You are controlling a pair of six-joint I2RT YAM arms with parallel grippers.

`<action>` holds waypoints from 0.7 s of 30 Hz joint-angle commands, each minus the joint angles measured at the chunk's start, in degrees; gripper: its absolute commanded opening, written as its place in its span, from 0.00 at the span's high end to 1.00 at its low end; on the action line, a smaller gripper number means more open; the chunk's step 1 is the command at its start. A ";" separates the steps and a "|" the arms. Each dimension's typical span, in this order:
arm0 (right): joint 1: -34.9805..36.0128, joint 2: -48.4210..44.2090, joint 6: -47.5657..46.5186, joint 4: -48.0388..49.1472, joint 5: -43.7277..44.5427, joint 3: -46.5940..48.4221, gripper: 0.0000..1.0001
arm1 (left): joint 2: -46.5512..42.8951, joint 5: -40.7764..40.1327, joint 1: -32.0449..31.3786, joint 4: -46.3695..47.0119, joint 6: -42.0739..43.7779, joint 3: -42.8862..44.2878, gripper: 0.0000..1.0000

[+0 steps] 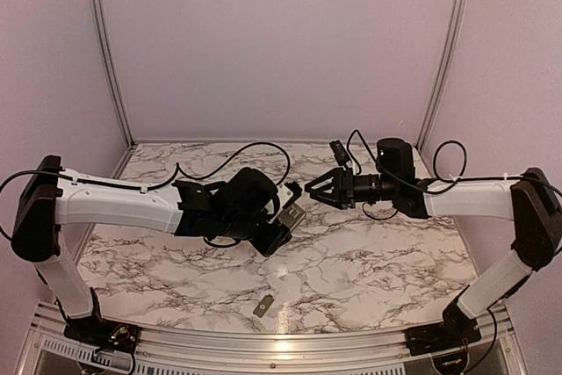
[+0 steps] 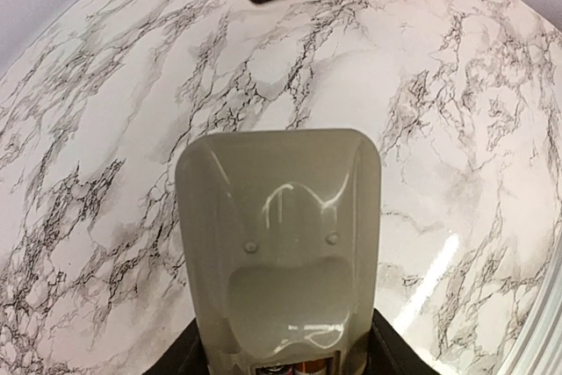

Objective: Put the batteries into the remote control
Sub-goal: Pass from the right arm to the left, then place the remote control without the battery cover at the center of the board.

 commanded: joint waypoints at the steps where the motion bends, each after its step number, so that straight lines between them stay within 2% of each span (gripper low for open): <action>1: -4.17 -5.48 -6.53 -6.35 1.50 -0.60 0.35 | 2.11 6.18 1.13 -4.96 7.68 0.74 0.55; 5: -7.97 -10.30 -9.79 -9.31 4.34 -2.74 0.33 | 6.81 7.95 1.60 -10.36 13.79 4.99 0.54; 10: -8.36 -17.20 -14.78 -12.88 9.29 -4.07 0.32 | 12.26 8.84 2.20 -16.44 19.50 10.18 0.55; 15: -8.37 -24.03 -18.36 -14.19 11.36 -5.80 0.31 | 16.82 12.64 3.41 -20.73 22.62 15.80 0.56; 21: -8.31 -30.37 -20.77 -14.73 12.12 -8.28 0.28 | 22.05 13.48 4.49 -26.14 24.81 20.81 0.57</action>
